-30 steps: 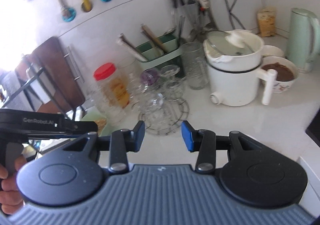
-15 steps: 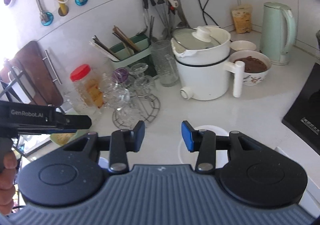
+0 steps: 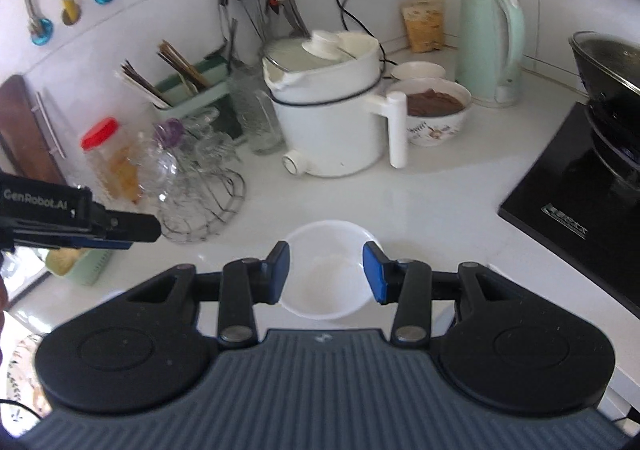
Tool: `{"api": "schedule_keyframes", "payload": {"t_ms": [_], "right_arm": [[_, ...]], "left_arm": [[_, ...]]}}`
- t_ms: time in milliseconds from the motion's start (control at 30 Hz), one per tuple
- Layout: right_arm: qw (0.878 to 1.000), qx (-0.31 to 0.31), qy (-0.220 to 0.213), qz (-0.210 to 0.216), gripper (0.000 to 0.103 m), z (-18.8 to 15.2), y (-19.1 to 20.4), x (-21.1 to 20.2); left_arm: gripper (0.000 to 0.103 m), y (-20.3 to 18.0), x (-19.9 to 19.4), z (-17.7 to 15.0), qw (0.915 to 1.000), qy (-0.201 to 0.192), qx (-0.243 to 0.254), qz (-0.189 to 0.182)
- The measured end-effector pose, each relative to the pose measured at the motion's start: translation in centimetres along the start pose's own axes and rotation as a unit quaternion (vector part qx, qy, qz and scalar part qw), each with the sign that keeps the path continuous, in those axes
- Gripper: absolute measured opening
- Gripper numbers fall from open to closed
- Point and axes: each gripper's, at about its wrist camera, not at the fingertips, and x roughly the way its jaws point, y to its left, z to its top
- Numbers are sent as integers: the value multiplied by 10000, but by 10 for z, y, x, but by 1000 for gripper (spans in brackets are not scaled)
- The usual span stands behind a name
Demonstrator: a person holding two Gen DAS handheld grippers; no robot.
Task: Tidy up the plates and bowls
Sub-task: 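Move both open tools to the white ceramic bowl by the stove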
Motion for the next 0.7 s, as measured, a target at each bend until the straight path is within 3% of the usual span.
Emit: {"api": "schedule_keyframes", "payload": {"t_ms": [200,700], "right_arm": [[9988,-262,-265,-306,43,-2,3,10],[9978,458,-78,-475,43,-5,-29,51]], "left_arm": [[48,1,28,2,9996,276,17,-33],[48,0,81,17,9986,531,44,-39]]}}
